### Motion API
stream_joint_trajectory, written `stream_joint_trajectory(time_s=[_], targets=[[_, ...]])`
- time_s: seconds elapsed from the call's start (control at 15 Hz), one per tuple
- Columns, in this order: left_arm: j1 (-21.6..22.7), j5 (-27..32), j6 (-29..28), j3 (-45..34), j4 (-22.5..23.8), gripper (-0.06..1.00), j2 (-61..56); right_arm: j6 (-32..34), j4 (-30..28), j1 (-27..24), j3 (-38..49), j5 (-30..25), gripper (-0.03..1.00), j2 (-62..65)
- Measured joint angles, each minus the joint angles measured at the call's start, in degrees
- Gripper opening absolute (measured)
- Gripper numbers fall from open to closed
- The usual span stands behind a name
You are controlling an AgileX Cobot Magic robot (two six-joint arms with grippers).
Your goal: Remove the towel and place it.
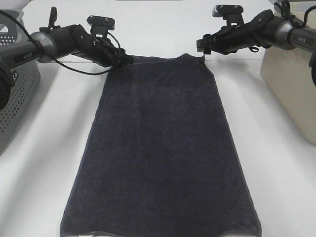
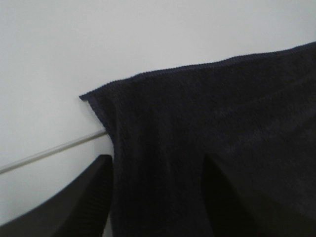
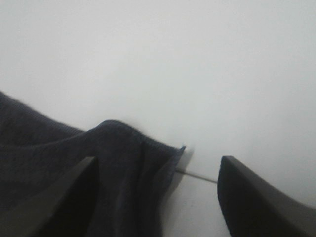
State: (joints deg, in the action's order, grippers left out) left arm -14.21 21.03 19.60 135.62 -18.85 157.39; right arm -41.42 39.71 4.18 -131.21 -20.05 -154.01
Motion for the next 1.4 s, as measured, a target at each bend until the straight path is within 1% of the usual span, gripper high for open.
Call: stream_joint_trajectory(time_s=[0.07, 0.2, 0.27, 0.47, 0.73, 0.87, 1.2, 1.4], targets=[[-0.1, 1.7, 0.0, 0.0, 0.0, 0.52, -0.2, 0.0, 0.5, 0.0, 0.0, 3.0, 0.68, -0.7], [-0.2, 2.8, 0.0, 0.0, 0.0, 0.52, -0.3, -0.3, 0.7, 0.2, -0.1, 6.7, 0.68, -1.7], [-0.2, 2.9, 0.0, 0.0, -0.3, 0.52, -0.3, -2.2, 1.0, 1.1, -0.1, 9.9, 0.68, -3.0], [-0.2, 2.9, 0.0, 0.0, -0.7, 0.52, -0.3, -4.4, 1.1, 2.3, -0.1, 12.0, 0.68, -4.8], [-0.2, 2.9, 0.0, 0.0, -0.9, 0.52, -0.3, -4.4, 1.1, 2.3, -0.1, 16.5, 0.68, -5.4], [-0.2, 2.9, 0.0, 0.0, -0.9, 0.52, -0.3, -4.4, 1.1, 2.3, -0.1, 17.4, 0.68, -5.6], [-0.3, 2.8, 0.0, 0.0, -1.1, 0.52, -0.3, -4.5, 1.0, 2.3, -0.1, 17.4, 0.68, -6.9], [-0.4, 2.8, 0.0, 0.0, -1.3, 0.52, -0.3, -4.5, -0.2, 2.3, -0.2, 17.9, 0.68, -7.7]])
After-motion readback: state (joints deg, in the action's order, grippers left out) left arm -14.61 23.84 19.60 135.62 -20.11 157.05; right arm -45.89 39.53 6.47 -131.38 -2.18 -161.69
